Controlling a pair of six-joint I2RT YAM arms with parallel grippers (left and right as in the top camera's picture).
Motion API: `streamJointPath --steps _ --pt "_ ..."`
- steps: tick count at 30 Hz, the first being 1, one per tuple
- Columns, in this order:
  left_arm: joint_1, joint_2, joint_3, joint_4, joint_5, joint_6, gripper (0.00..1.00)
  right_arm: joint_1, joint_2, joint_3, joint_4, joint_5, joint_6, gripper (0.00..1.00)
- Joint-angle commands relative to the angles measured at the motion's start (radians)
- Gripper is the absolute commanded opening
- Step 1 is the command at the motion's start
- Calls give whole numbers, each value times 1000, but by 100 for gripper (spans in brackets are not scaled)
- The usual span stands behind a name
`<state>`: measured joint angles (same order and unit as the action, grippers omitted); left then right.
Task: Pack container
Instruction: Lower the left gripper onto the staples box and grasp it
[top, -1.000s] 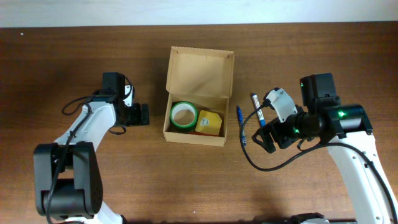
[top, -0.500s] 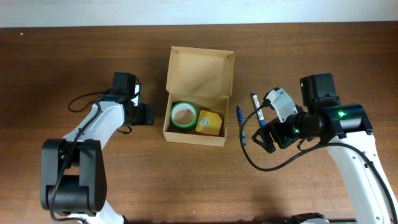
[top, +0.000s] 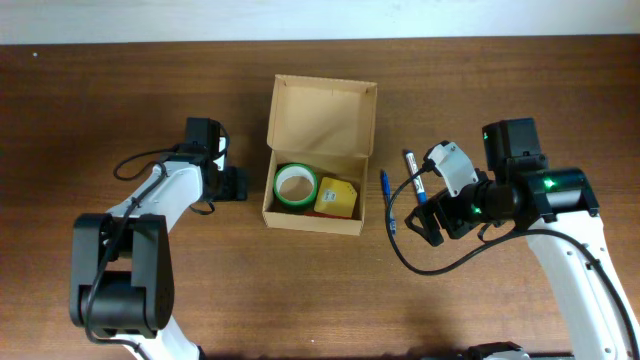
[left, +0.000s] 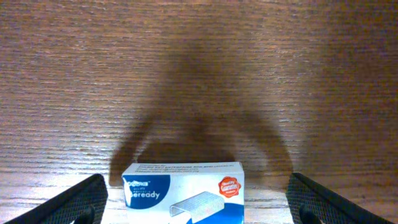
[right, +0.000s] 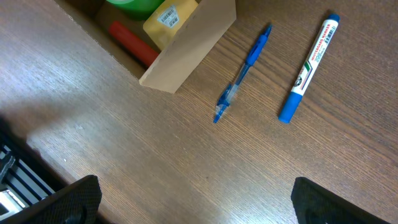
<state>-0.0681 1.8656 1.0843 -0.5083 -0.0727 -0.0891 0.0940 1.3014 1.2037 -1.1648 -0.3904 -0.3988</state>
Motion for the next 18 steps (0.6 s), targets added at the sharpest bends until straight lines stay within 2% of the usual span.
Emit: streamJointPath --steps 1,5,9,12,18 --pt "6 37 -7 4 5 -8 89 -2 -3 0 3 -1 -4 99" --pt "6 37 -7 0 5 -24 73 -2 -3 0 3 -1 -4 99" --pt "6 37 -7 -1 5 -30 67 -2 -3 0 3 -1 -4 99" --pt "6 37 -7 -5 5 -30 56 -2 -3 0 3 -1 -4 99" --pt "6 37 -6 -19 5 -31 49 -2 -3 0 3 -1 -4 99"
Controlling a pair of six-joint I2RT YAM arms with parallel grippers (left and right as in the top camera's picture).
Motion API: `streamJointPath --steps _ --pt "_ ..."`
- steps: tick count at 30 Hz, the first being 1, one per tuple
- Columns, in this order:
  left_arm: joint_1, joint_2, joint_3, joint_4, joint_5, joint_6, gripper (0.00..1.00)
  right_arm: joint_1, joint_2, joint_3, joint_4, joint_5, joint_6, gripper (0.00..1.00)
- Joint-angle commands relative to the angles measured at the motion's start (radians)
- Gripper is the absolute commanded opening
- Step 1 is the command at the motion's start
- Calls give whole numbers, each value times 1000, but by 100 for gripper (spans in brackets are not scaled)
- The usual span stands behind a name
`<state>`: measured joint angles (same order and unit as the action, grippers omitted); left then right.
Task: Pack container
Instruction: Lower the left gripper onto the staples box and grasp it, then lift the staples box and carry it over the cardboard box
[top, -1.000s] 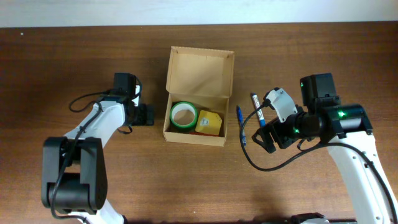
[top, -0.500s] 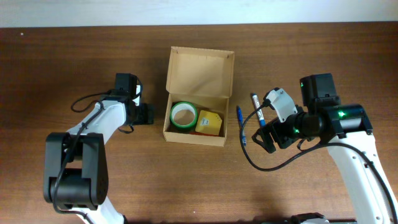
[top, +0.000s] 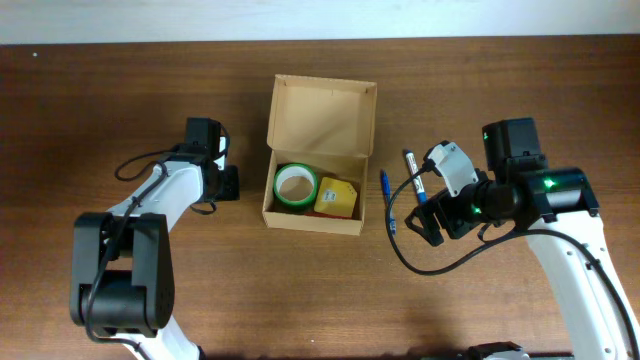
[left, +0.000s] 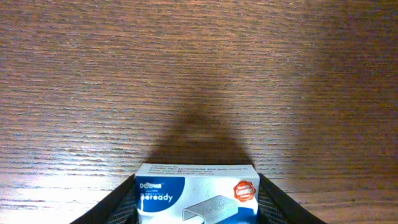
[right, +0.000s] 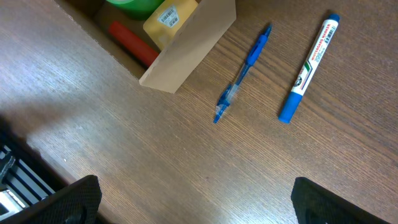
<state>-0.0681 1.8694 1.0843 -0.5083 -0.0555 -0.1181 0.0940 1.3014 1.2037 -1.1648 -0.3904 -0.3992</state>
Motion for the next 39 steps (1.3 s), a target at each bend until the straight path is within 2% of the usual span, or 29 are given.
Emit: streamJointPath --steps 1,8,12,13,15,23,30,33,36,39 --pt "6 33 -6 -23 -12 -2 48 -2 -3 0 3 -1 -4 99" --pt "5 32 32 -65 -13 -24 39 -2 -3 0 3 -1 -4 99" --pt "5 32 113 -141 -15 -23 34 -2 -3 0 3 -1 -4 99" --pt "4 32 143 -172 -20 -23 30 -2 -3 0 3 -1 -4 99" --pt "2 32 183 -211 -21 -23 27 -2 -3 0 3 -1 -4 99" --pt "-65 14 355 -362 -70 -24 27 -2 -3 0 3 -1 -4 99" --pt "-159 -87 451 -432 -125 -38 25 -2 -3 0 3 -1 -4 99" --pt "-190 -144 452 -448 -126 -65 16 -2 -3 0 3 -1 -4 99" --pt "-222 -199 452 -466 -125 -80 2 -2 -3 0 3 -1 -4 99" --pt "-275 -248 452 -473 -120 -106 2 -2 -3 0 3 -1 -4 99"
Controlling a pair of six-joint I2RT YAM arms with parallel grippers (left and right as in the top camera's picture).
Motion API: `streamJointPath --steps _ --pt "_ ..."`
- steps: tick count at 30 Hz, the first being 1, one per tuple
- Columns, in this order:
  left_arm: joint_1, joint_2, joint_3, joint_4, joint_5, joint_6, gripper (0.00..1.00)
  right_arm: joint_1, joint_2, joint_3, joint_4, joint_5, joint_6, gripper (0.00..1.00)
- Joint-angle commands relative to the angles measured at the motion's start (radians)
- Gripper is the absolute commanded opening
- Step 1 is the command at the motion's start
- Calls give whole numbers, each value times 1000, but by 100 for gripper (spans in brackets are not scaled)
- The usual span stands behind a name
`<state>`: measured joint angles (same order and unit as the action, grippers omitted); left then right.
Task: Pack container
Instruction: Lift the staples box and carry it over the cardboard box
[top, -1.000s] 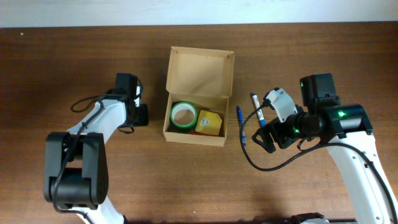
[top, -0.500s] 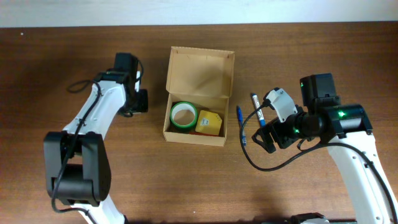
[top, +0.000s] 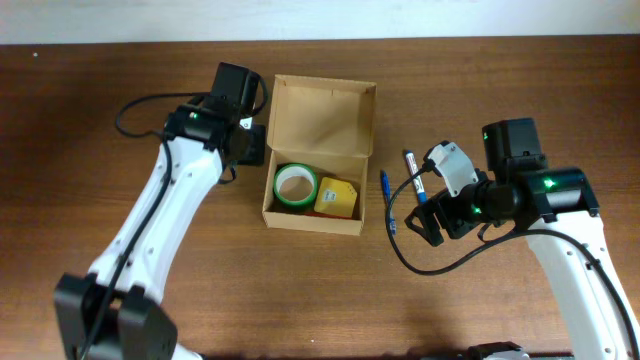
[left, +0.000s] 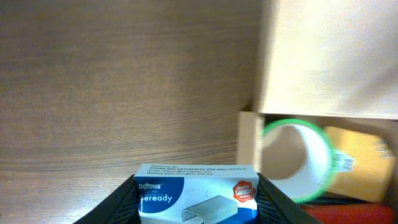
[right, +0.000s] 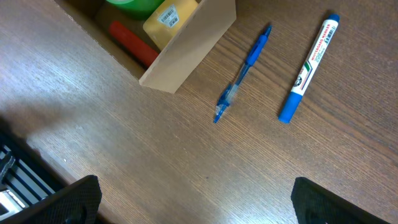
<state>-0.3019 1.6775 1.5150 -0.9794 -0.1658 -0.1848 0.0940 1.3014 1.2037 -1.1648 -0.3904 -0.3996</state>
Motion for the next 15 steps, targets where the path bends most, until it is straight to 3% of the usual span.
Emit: streamJointPath --steps 1,8,15 --pt "-58 -61 21 -2 -7 -40 2 -2 -3 0 3 -1 -3 99" --pt "-172 -19 21 0 23 -152 2 -2 -3 0 3 -1 -3 99" --pt "-185 102 21 42 153 -159 2 -2 -3 0 3 -1 -3 99"
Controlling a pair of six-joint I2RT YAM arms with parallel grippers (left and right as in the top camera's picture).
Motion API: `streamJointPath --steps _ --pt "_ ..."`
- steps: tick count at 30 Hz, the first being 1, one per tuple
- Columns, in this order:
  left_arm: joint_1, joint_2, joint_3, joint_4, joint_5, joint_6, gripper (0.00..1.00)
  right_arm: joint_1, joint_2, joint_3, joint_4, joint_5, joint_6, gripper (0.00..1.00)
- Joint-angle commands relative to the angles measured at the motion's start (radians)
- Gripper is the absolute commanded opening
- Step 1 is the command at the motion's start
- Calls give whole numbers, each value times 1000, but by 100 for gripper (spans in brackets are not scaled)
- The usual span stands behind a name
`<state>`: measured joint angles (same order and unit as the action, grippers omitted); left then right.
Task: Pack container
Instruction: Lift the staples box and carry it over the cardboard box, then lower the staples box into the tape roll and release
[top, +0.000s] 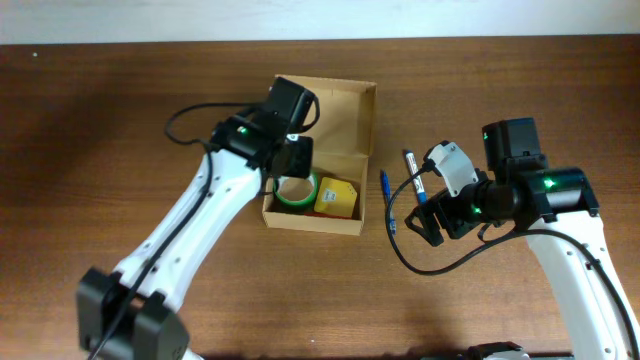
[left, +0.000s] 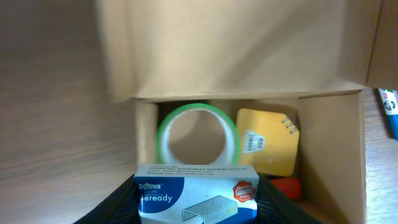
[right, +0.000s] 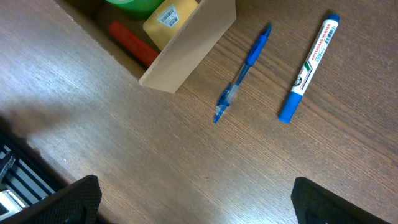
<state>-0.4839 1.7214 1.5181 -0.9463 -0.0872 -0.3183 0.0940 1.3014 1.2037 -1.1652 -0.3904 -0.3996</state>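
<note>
My left gripper (left: 198, 202) is shut on a blue and white box of staples (left: 197, 191) and hangs over the open cardboard box (top: 346, 95). Inside that box lie a green tape roll (left: 198, 142), a yellow pack (left: 267, 141) and a red item (left: 287, 186). In the overhead view the left gripper (top: 290, 155) sits above the box's left half. My right gripper (right: 193, 202) stands open above bare table, right of the box. A blue pen (right: 244, 71) and a blue-capped marker (right: 308, 67) lie on the table ahead of it.
The box's lid flap (left: 236, 43) stands up at the far side. A black cable (top: 440, 262) loops by the right arm. The pen (top: 384, 195) and marker (top: 412, 172) lie between the box and the right arm (top: 530, 195).
My left gripper has moved right with the staple box, from above the box's left wall to over its inside, above the tape roll. The right arm has not moved.
The left gripper stood open around the staple box on the table left of the cardboard box. Then it was shut on it. Later it held it beside the box's left wall, and now over the inside. The right gripper stayed open and still.
</note>
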Motion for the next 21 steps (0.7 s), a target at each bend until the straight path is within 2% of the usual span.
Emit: streamJointPath --steps 1,21 --pt "-5 72 18 11 72 -26 2 -2 -3 0 3 -1 -3 99" --pt "-7 222 18 35 12 -48 2 -2 -3 0 3 -1 -3 99"
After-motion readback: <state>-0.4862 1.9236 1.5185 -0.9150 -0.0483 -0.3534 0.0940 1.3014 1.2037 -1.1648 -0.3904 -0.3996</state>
